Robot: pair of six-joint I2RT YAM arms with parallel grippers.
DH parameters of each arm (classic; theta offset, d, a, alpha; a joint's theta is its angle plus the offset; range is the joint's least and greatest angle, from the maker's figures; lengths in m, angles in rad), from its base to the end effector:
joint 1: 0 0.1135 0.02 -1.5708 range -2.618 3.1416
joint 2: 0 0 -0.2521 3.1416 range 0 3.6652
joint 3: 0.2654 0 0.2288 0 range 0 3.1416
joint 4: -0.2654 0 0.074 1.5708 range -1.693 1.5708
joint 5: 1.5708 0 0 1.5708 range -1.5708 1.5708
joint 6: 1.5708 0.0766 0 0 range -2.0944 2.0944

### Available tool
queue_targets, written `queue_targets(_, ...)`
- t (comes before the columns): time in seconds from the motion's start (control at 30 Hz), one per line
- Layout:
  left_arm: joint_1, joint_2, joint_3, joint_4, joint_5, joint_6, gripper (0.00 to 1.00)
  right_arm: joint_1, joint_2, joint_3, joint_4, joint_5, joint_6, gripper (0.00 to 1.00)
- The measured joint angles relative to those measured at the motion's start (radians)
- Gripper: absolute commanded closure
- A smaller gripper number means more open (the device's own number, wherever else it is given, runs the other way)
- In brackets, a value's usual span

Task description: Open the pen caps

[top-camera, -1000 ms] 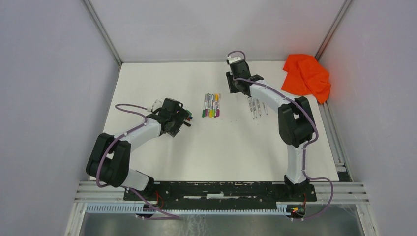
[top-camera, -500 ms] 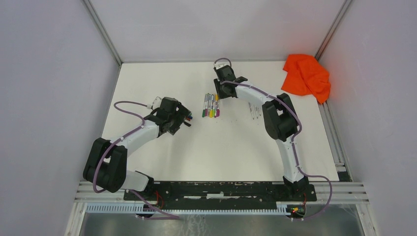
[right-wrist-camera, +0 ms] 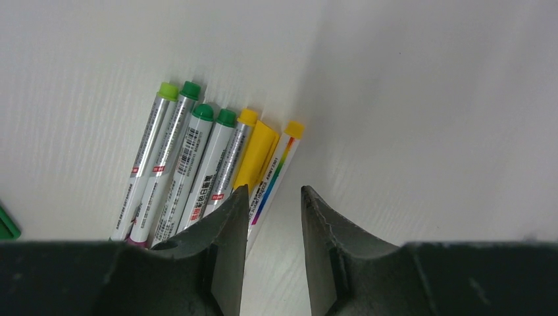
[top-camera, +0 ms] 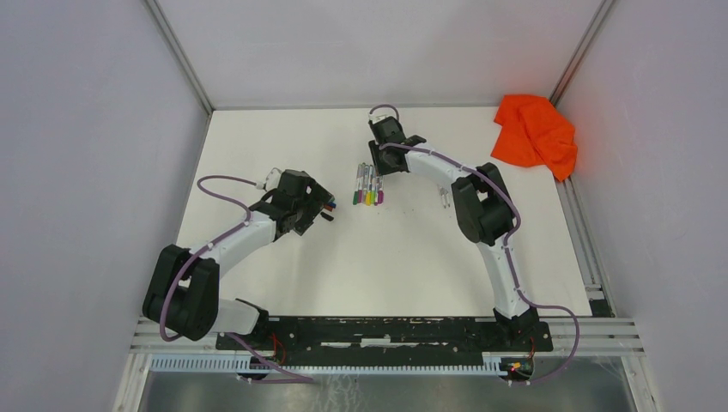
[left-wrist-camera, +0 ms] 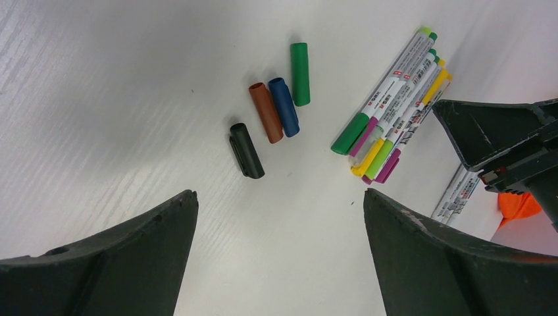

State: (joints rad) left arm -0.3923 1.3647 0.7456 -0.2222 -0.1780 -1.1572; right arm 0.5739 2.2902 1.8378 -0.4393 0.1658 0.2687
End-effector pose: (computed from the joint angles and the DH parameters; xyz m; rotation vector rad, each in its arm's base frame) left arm 0.2663 -0.0955 0.1696 -0.9939 2.2468 -0.4993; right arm 0.4308 0.2635 0.1442 -0.3016 2.4344 0.1683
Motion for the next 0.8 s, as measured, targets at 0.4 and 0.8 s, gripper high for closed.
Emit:
queue_targets(0.4, 0.0, -0.021, -0.001, 0.0, 0.0, 0.003, 0.0, 0.002, 0.0, -0.014, 0.002, 0.005, 0.009, 0.6)
queue_targets(0.8, 0.0, -0.032, -0.01, -0.002, 0.0, 0.012, 0.0, 0.002, 0.0, -0.053, 0.011, 0.015, 0.016, 0.61)
